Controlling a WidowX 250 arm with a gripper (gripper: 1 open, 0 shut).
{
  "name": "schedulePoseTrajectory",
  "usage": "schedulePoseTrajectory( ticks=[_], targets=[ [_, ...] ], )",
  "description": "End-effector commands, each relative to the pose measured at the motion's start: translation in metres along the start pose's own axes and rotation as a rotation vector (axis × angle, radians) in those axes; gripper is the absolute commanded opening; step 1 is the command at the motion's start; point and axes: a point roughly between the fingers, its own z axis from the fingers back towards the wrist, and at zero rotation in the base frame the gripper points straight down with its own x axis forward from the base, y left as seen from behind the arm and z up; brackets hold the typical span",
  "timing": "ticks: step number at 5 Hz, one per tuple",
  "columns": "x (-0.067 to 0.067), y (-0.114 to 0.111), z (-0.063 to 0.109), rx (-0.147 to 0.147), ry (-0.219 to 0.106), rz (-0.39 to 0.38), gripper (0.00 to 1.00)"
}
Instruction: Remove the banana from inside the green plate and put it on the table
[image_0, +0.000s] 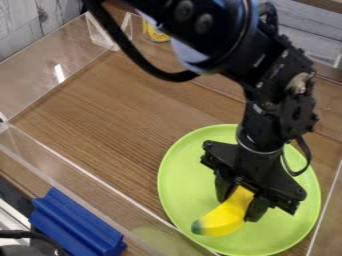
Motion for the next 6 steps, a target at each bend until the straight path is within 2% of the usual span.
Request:
schedulePoseTrajectory(
  ticks=[1,3,4,5,6],
  targets=[
    [0.012,-0.001,0.021,-0.026,-0.061,0.006,0.00],
    [0.015,0.003,0.042,-0.027,-0.055,0.004,0.00],
    [0.020,0.012,0.071,-0.022,-0.070,0.041,0.00],
    [0.028,0.030,0.101,-0.007,-0.081,0.079,0.00],
    [0.041,0.062,0.116,-0.002,-0.092,0.079,0.00]
  ],
)
